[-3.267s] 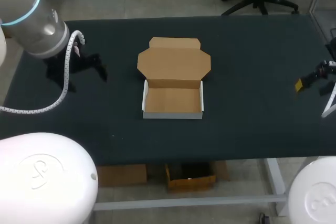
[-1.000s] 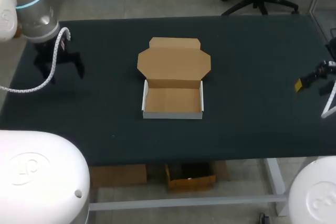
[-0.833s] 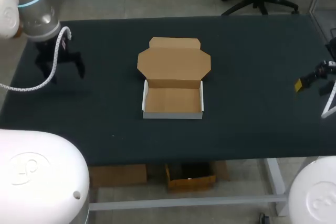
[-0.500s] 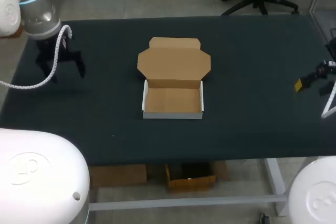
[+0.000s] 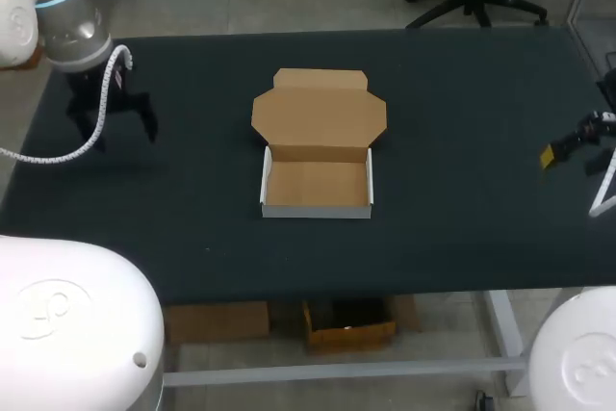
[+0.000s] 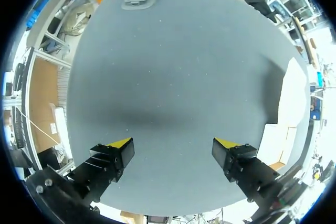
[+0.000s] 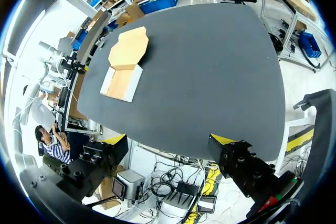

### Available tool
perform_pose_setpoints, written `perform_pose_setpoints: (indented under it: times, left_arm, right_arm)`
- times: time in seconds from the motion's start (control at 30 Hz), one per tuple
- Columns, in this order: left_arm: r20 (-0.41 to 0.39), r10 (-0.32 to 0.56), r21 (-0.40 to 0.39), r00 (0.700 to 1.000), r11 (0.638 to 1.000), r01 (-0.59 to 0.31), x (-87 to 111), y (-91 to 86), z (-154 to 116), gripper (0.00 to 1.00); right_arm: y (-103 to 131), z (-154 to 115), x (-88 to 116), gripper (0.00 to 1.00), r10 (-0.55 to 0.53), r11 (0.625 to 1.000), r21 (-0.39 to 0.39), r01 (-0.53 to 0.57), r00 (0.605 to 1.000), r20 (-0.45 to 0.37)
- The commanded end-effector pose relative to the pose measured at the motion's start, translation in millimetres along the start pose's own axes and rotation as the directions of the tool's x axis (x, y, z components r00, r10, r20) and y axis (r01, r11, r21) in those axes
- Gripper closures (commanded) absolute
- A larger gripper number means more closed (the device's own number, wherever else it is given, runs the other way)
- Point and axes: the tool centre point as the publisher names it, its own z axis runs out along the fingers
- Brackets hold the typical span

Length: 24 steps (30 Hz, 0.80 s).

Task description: Assemble the packaging by folding the flat box into shape, placing the metal phone stand inside, and closing the box properly

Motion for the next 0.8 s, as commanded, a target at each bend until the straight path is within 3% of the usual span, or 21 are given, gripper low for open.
perform_pose_setpoints:
  times: [0.03, 0.4, 0.8]
  left_arm:
    - [0.004, 0.002, 0.011, 1.0, 1.0, -0.002, -2.8, -1.9, 1.1, 0.0]
    - [-0.002, 0.042, 0.026, 0.999, 0.999, -0.042, -16.5, -25.9, 11.9, 0.0]
    - [-0.001, 0.093, 0.021, 0.996, 0.995, -0.093, -33.0, -70.9, 24.9, 0.0]
  right_arm:
    - [-0.6, -2.4, 0.3, 0.0, 0.0, 1.0, 0.003, 0.0, 1.0, -0.002]
    - [-0.6, -2.4, 0.3, 0.0, 0.0, 1.0, 0.003, 0.0, 1.0, -0.002]
    - [-0.6, -2.4, 0.3, 0.0, 0.0, 1.0, 0.003, 0.0, 1.0, -0.002]
